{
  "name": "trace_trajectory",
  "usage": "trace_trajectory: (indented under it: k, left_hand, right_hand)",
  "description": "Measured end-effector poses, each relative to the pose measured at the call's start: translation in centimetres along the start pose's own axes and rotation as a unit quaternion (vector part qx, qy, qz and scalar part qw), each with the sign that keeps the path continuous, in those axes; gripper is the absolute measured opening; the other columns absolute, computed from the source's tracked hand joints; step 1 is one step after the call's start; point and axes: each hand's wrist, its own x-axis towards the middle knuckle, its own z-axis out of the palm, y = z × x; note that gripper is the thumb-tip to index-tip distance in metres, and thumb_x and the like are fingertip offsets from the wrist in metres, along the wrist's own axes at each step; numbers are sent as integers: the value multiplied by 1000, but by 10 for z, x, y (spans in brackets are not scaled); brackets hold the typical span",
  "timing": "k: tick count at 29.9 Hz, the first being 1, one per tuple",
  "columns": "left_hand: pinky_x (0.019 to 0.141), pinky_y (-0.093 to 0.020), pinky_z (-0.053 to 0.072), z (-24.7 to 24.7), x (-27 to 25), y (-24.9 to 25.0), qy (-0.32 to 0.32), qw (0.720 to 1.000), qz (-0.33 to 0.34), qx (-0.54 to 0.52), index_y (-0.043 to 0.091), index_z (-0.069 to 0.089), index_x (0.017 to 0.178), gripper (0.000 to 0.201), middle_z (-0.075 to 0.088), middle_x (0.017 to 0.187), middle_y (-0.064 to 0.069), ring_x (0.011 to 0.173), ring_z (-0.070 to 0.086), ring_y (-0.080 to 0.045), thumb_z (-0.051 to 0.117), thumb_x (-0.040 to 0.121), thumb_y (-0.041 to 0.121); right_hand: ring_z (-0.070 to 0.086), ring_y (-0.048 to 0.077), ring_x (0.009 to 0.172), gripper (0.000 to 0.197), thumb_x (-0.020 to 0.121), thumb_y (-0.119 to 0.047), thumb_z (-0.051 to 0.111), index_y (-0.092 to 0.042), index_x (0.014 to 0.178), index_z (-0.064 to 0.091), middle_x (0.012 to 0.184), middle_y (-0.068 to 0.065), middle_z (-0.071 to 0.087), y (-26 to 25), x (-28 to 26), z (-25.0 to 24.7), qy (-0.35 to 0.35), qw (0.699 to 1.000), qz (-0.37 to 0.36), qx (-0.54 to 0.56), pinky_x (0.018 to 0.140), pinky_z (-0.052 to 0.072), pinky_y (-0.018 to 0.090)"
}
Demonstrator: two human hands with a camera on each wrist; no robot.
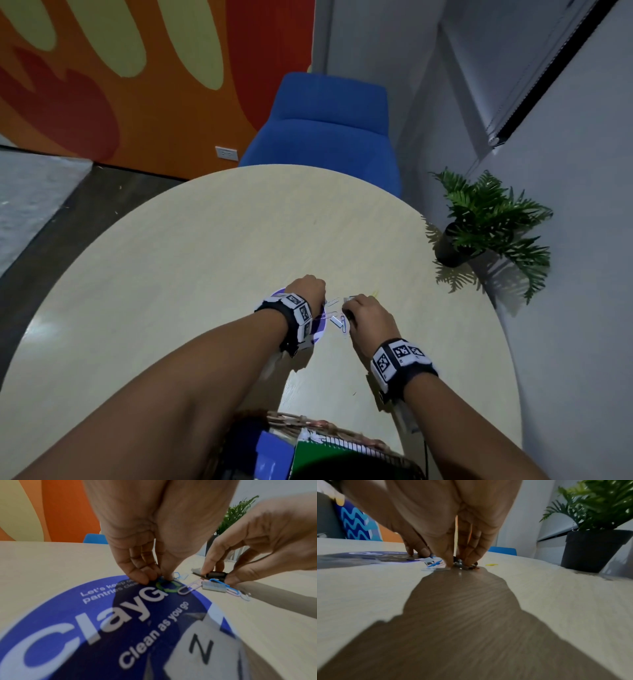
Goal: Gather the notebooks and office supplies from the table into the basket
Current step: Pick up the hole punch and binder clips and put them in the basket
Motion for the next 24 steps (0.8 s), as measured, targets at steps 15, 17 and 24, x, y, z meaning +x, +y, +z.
trace_trajectory:
  k: [15, 17, 24]
  left_hand:
    - [70, -16, 43, -29, -167, -55, 121, 937, 27, -325, 12, 72, 97, 15, 69, 78, 1, 74, 65, -13, 61, 88, 10]
    - [65, -11, 45, -18, -209, -58, 101, 939, 43, -326, 14, 74, 93, 12, 71, 73, 1, 70, 67, -10, 64, 86, 13]
    - [61, -1, 41, 35, -289, -66, 26, 949, 83, -303, 17, 73, 88, 12, 72, 75, 5, 63, 61, 13, 64, 84, 10]
  right_hand:
    - [63, 17, 78, 23, 80, 0, 70, -4, 102, 69, 94, 9, 68, -35, -46, -77, 43, 912, 94, 396, 63, 51, 9]
    - [65, 18, 79, 20, 80, -3, 71, -5, 100, 70, 92, 7, 68, -46, -66, -89, 23, 920, 69, 386, 67, 52, 10]
    - [64, 5, 71, 21, 78, -4, 74, -10, 98, 71, 84, -1, 70, -98, -144, -93, -75, 943, 15, 324, 75, 53, 16]
